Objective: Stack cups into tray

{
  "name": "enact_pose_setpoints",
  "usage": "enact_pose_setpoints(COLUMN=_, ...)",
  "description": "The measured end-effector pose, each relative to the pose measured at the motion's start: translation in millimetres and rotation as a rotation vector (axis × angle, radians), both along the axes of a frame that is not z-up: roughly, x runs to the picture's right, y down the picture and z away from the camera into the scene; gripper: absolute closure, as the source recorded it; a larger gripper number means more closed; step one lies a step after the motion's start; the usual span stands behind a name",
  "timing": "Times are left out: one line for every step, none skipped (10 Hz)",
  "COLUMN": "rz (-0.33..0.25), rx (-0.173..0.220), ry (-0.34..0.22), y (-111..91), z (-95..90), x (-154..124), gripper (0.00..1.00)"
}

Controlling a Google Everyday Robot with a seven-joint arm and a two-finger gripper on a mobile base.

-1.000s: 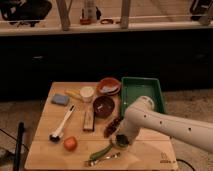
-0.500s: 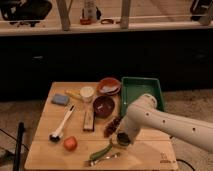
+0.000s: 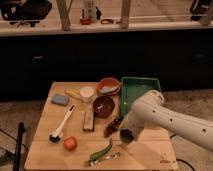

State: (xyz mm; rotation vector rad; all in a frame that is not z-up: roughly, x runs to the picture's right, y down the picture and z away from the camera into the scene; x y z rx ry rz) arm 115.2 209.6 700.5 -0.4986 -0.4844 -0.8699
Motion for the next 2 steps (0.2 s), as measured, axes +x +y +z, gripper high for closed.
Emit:
enact_pose_setpoints(rz=-0.002, rx=0.005, ry=0.005, y=-6.6, z=-4.6, x=3.1, gripper=1.00)
enact_pose_setpoints(rz=-0.001, rx=0.009, ry=0.009, y=-10.9, z=-6.9, x=6.1, gripper=1.00)
